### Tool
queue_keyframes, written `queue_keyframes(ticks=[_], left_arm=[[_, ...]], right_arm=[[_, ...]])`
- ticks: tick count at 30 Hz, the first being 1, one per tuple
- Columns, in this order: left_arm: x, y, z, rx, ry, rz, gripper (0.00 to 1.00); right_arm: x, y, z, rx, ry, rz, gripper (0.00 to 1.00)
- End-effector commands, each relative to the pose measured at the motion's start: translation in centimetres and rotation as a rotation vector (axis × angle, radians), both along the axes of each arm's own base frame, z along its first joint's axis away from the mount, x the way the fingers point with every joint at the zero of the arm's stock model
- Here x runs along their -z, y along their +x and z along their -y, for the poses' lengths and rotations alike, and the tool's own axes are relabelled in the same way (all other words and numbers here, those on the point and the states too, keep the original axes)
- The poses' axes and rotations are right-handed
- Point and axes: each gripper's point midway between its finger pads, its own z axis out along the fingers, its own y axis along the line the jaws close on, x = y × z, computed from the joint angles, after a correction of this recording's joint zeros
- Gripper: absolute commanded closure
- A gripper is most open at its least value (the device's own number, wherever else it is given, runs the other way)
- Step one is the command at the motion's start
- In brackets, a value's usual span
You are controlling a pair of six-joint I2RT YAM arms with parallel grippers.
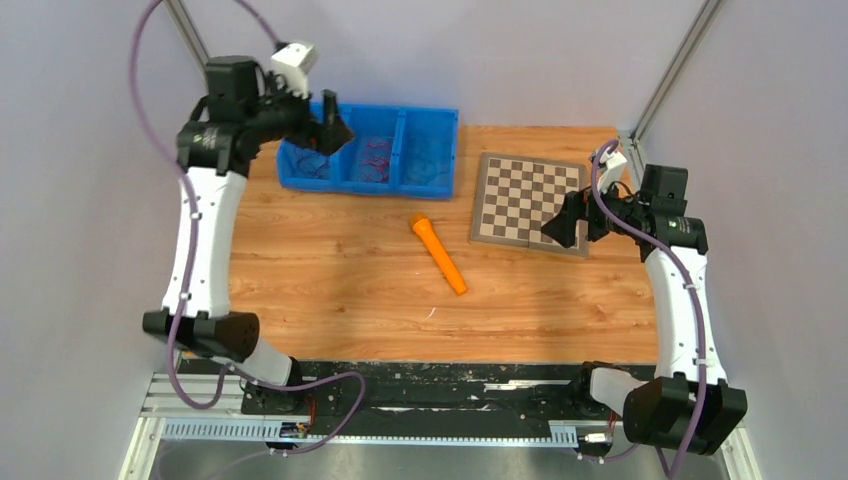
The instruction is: Untangle the cables
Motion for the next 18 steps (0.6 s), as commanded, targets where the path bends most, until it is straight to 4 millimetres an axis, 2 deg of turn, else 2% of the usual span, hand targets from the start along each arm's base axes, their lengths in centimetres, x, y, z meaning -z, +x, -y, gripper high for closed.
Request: queue_keyframes(ticks=[1,2,3,4,5,6,7,8,12,14,18], left_arm=[[7.7,-5.1,-5.5,-0.085,0.071,-0.333,0.00],[9.3,-6.3,-6.4,-0.114,0.098,-0.385,0.00],[10.0,-6.3,-8.1,-0.173,0.125,-0.384,0.00],[11.5,-7.8,-9.0,-0.199,0.135,-0.402,0.00],[11.6,-7.3,-10.3,-0.247,0.137,-0.353,0.00],[13.0,-8.9,-10.9,-0.280,0.151,-0.350,0.00],[13.1,-8.9,-11.3,-0.298,0.150,-0.307,0.00],[14.6,-10.4,-11.5,-0.311,0.157,-0.320,0.00],[17.8,-12.3,-12.1,-0.375,0.164,-0.362,0.00],[18.6,-12.6,-12.3,-0.392,0.163,-0.373,0.00],[18.6,-12.5,-12.0,-0.397,0.140,-0.379,0.00]], right_arm=[[2.5,-0.7,2.0,0.079,-0.105,-0.067,0.00],[3.1,-0.8,2.2,0.094,-0.117,-0.083,0.00],[3.5,-0.9,2.6,0.112,-0.131,-0.091,0.00],[3.9,-1.1,2.8,0.126,-0.143,-0.097,0.00],[4.3,-1.1,3.1,0.143,-0.152,-0.102,0.00],[4.7,-1.3,3.3,0.157,-0.158,-0.108,0.00],[5.3,-1.5,3.3,0.161,-0.158,-0.118,0.00],[6.1,-1.9,3.2,0.164,-0.153,-0.138,0.00],[7.6,-2.5,2.8,0.164,-0.132,-0.177,0.00],[7.7,-2.5,2.7,0.165,-0.121,-0.186,0.00],[7.4,-2.3,2.3,0.164,-0.100,-0.188,0.00]])
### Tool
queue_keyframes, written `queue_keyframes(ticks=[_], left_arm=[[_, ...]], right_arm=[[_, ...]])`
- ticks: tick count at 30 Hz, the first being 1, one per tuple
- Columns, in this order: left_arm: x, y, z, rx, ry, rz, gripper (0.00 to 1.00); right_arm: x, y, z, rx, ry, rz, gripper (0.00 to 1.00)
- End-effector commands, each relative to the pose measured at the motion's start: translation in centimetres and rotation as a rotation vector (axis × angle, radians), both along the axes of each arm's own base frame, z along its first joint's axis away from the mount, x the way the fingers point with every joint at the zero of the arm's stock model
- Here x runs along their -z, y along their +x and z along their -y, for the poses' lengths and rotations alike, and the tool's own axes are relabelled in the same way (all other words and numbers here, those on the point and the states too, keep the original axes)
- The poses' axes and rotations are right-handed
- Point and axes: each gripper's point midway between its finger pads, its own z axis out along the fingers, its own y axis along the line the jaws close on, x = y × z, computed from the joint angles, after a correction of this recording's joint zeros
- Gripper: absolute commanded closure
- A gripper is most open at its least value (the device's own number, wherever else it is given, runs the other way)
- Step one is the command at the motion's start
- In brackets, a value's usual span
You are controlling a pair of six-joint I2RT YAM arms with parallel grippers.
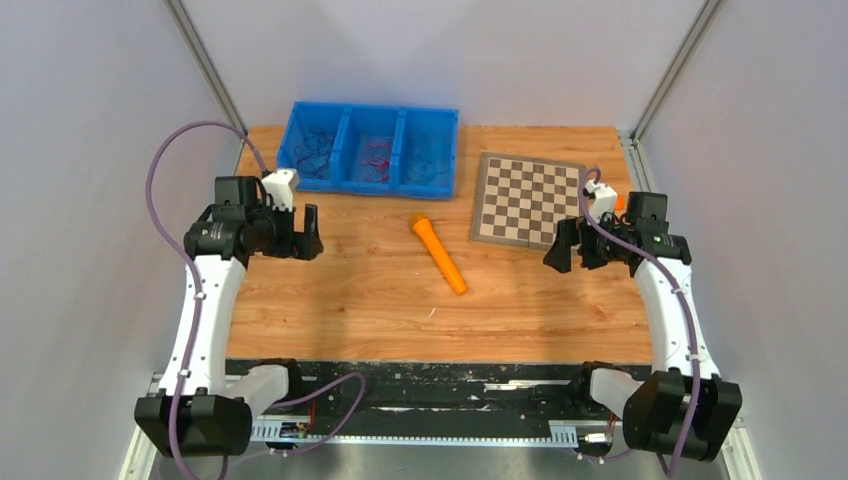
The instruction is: Untangle the cables
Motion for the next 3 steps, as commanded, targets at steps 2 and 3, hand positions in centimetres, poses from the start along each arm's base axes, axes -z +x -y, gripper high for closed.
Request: queue_keyframes(ticks=[2,3], left_arm=[[-1.56,1.84,-0.17,-0.043,-0.017,0.080,0.00],[-1.66,1.92,-0.10,-0.047,-0.023,0.079,0.00]], right_arm=[[-1.20,0.68,-0.48,0.017,0.025,0.039,0.00],[-1.32,0.61,-0.64,0.015,0.029,0.041,0.00]])
